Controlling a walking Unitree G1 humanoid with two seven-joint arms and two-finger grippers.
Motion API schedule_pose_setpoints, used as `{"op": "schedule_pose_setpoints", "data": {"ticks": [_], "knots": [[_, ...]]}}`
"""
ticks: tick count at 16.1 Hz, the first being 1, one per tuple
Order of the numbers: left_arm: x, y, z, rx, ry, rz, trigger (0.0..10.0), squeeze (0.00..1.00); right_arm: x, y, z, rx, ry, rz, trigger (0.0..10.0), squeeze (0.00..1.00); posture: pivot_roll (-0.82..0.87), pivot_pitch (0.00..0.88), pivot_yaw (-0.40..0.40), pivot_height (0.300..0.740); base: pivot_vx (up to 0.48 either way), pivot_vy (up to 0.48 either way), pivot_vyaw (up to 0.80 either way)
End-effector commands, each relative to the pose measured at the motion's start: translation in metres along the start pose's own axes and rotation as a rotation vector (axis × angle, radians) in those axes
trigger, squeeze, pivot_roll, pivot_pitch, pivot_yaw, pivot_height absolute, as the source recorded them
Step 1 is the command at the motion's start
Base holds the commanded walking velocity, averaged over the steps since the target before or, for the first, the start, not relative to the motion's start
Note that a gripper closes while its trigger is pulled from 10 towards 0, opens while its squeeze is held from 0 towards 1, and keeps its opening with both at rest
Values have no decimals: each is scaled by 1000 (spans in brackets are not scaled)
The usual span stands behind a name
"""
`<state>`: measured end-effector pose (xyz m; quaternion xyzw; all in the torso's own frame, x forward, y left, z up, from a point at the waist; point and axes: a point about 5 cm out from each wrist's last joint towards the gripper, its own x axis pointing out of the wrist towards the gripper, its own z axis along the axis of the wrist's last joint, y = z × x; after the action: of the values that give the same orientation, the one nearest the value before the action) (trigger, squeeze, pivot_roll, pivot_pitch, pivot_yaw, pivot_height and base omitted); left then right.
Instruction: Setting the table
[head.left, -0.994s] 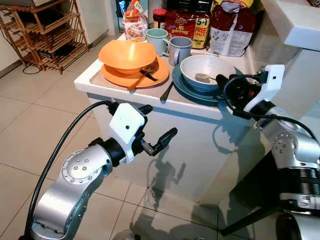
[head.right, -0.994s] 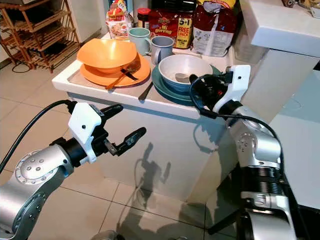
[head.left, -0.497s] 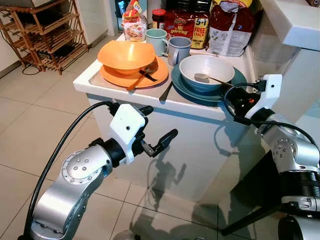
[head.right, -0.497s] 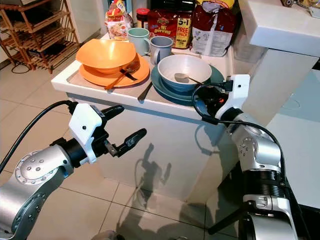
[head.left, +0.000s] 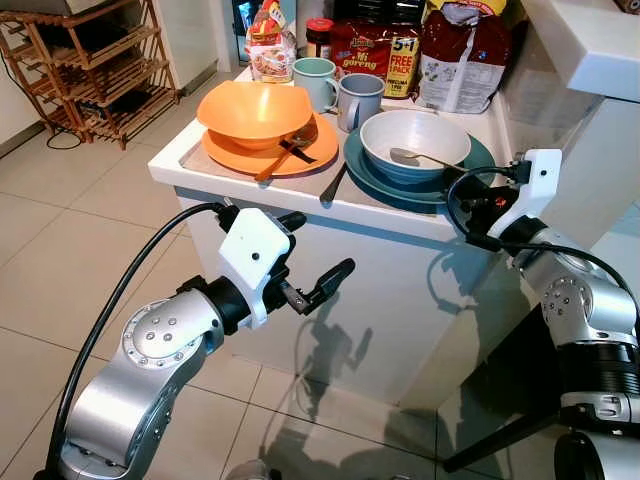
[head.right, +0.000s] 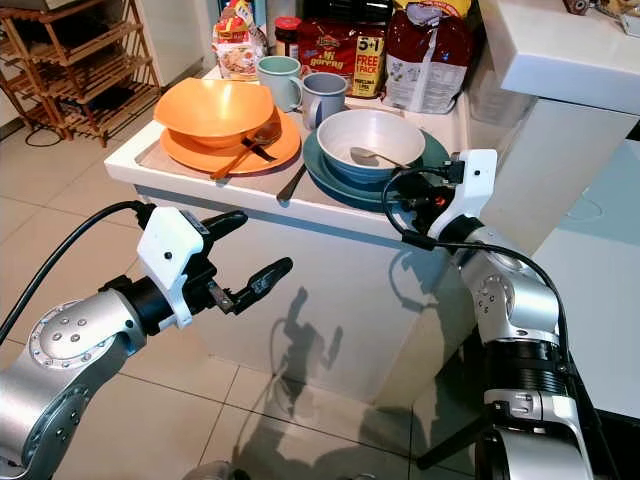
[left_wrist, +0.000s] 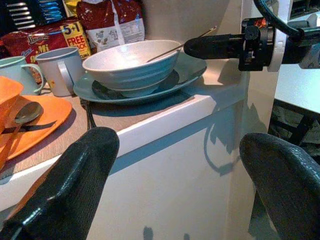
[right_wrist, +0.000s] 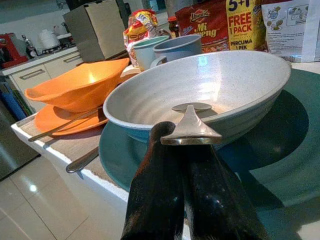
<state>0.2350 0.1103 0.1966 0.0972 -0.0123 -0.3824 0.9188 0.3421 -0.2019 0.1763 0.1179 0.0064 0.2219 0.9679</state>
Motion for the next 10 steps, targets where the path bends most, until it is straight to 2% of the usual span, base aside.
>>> {"op": "schedule_pose_setpoints", "data": {"ticks": [1, 7, 10], "knots": [[2, -2, 4, 17, -15, -32, 10000, 0, 2, 1, 8, -7, -38, 9, 0, 0, 83, 0, 3, 740, 0, 0, 0], [2, -3, 6, 19, -17, -35, 10000, 0, 3, 2, 8, -6, -49, 15, 0, 0, 85, 0, 2, 740, 0, 0, 0], [2, -2, 7, 23, -20, -32, 10000, 0, -2, 8, 25, -21, -134, 25, 0, 0, 89, 0, 0, 740, 0, 0, 0]]}}
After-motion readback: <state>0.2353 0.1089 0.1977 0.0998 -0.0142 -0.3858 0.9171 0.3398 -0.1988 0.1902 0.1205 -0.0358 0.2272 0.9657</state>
